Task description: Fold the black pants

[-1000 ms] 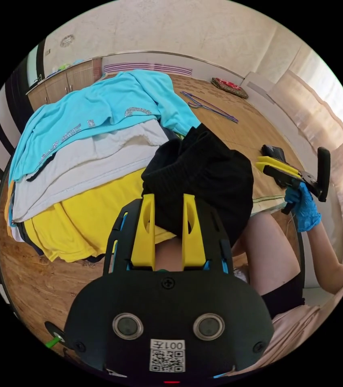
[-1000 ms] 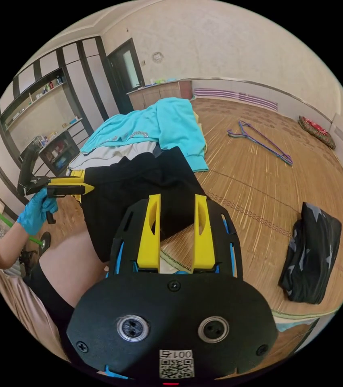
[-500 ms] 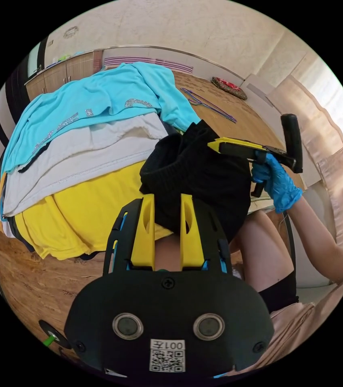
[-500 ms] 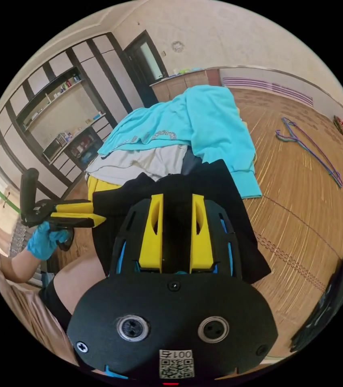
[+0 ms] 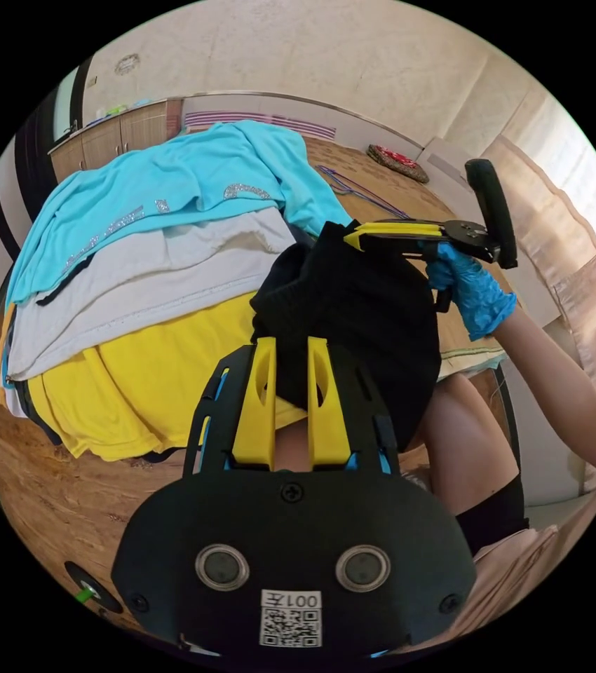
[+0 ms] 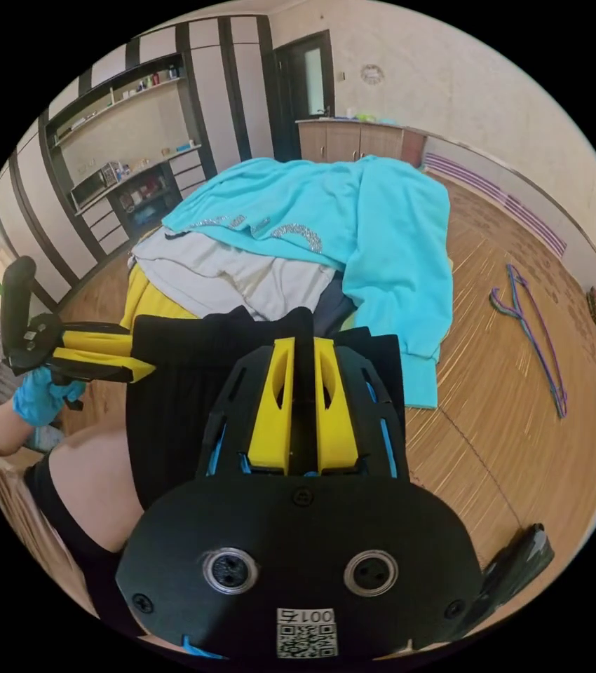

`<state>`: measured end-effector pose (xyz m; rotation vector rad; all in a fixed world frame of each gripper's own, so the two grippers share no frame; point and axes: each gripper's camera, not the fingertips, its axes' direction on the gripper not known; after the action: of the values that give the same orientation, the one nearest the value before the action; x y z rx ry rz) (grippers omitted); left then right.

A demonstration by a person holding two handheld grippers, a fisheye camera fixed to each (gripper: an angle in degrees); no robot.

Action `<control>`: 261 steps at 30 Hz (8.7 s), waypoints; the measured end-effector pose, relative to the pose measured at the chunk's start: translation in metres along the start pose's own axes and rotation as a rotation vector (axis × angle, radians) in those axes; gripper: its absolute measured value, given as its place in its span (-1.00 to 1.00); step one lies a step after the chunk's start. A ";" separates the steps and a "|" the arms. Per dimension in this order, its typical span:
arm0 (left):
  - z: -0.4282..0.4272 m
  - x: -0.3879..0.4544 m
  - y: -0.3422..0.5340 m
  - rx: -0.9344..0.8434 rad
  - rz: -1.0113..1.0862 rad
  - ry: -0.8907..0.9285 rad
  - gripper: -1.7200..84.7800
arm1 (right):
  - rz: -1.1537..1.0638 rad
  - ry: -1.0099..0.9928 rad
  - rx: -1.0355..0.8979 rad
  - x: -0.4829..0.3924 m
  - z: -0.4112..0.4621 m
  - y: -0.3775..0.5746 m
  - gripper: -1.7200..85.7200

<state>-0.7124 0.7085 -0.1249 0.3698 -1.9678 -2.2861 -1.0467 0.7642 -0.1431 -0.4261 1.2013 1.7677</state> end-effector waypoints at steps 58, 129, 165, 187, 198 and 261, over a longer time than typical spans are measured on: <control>0.049 0.218 -0.013 -0.314 0.197 0.092 -0.75 | 0.557 0.131 0.146 0.118 -0.104 0.220 -0.89; -0.053 0.323 0.017 0.068 0.622 -0.352 -0.98 | 0.631 -0.227 0.042 -0.014 -0.209 0.291 -0.94; -0.052 0.299 -0.072 -0.024 0.738 -0.163 -0.99 | 0.123 0.479 0.002 -0.167 -0.190 0.178 -0.87; -0.017 0.359 -0.065 0.066 0.559 -0.442 -0.65 | 0.204 0.346 0.002 -0.089 -0.258 0.123 -0.88; -0.074 0.404 -0.088 0.229 0.623 -0.448 -0.87 | 0.219 0.312 0.222 -0.040 -0.328 0.229 -0.89; 0.025 0.679 -0.188 0.092 0.386 -0.220 -0.99 | 1.058 0.527 0.022 0.183 -0.399 0.547 -0.95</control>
<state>-1.3586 0.6030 -0.3851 -0.2480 -2.0288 -2.0654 -1.6778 0.4596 -0.1593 -0.2488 2.0554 2.6077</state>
